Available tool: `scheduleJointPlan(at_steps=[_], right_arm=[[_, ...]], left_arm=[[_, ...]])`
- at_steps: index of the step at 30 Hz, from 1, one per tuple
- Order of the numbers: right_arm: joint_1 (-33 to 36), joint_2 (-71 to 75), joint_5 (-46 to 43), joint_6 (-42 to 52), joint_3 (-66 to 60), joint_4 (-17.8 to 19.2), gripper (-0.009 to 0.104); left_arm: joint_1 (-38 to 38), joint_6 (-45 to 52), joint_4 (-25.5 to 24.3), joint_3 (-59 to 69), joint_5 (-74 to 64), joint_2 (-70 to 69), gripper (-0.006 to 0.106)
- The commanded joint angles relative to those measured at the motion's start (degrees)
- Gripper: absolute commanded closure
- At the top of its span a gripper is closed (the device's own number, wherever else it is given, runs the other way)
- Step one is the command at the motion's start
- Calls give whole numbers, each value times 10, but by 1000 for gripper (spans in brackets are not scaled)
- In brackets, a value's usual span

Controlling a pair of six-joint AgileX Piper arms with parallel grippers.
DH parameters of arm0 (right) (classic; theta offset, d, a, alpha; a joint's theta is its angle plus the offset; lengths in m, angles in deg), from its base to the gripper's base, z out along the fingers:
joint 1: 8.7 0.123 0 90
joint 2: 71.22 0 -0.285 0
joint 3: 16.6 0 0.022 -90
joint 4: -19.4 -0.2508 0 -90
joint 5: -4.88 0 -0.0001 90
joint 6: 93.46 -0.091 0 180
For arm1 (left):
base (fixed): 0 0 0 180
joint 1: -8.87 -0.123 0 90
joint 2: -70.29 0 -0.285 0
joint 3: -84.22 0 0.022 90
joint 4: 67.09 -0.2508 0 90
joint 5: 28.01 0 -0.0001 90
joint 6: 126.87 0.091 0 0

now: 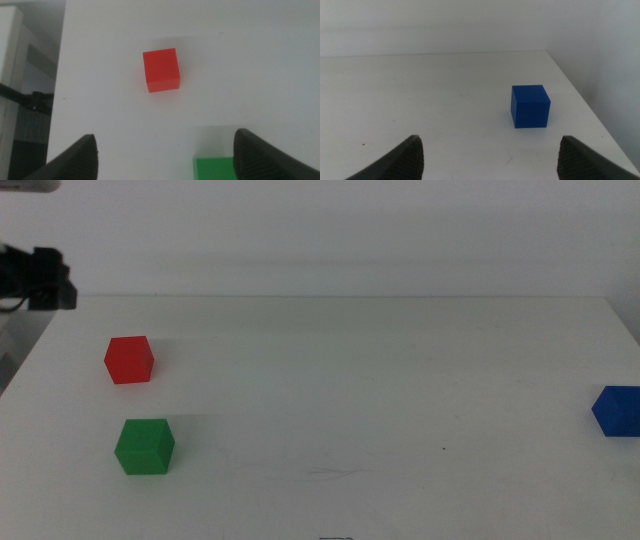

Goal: Stack red cubes first, then green, then blue cubes in a specific spot.

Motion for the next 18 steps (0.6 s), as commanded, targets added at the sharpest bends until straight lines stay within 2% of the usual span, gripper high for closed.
scheduleJointPlan(at_steps=[1, 18], right_arm=[[-3, 11, -43, 7, 10, 6, 20], [-3, 11, -43, 11, 10, 6, 20]], left_arm=[[1, -9, 8, -61, -2, 31, 9], [1, -22, 13, -288, -76, 333, 9]])
